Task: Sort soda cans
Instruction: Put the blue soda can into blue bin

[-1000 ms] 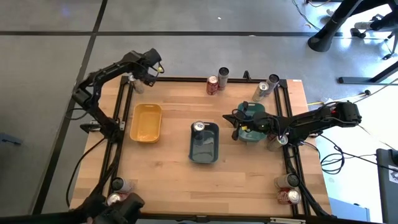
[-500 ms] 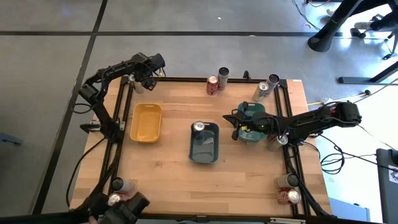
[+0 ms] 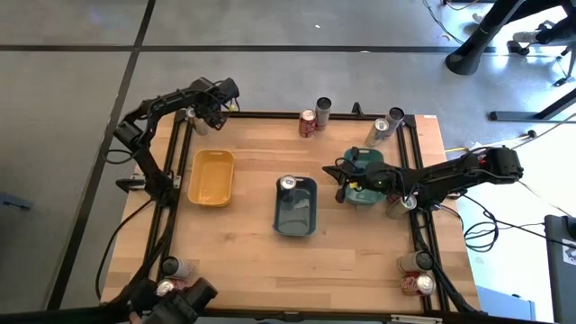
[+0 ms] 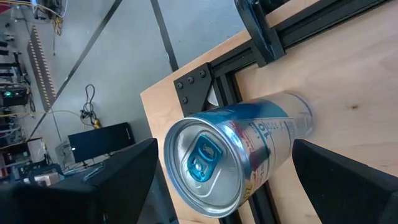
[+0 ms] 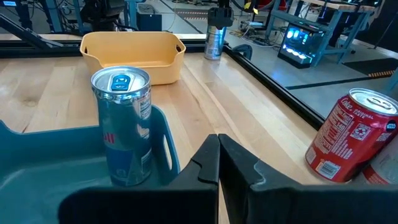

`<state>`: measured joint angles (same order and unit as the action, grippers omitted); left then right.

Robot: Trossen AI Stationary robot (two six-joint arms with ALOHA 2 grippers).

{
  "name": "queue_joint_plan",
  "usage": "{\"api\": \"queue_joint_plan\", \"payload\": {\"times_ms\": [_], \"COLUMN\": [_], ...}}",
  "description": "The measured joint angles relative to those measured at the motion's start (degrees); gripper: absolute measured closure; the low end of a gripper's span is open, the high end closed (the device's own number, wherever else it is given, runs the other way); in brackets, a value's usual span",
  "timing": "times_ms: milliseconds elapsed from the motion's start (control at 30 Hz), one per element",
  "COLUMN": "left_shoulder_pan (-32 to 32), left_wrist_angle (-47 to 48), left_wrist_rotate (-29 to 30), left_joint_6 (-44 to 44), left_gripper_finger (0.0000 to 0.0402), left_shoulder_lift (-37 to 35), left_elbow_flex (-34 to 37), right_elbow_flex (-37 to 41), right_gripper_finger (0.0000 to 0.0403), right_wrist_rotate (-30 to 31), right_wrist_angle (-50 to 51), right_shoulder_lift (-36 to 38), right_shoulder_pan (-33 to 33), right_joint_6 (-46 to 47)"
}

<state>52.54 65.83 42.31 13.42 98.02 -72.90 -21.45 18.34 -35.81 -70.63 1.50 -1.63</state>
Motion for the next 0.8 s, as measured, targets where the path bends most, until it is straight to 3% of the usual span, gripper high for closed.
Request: {"api": "queue_joint_plan", "payload": {"times_ms": [400, 800], "left_shoulder_pan": [0.3, 0.3], "left_wrist_angle": [-0.4, 2.5], "left_wrist_rotate": [1.6, -3.7], "left_joint_6": [-1.3, -6.0], "left_gripper_finger": [0.0044, 0.0044], "left_shoulder_lift": [3.1, 3.0], "left_elbow_flex": [0.6, 0.4], "right_elbow_flex": [0.0, 0.0], "right_gripper_finger": [0.0397, 0.0397], "right_wrist_rotate": [-0.5, -0.6], "right_wrist_angle": [0.0, 0.2], "right_shoulder_lift": [0.0, 0.0], "right_shoulder_pan": [0.0, 0.0], "right_joint_6": [-0.1, -0.1]}}
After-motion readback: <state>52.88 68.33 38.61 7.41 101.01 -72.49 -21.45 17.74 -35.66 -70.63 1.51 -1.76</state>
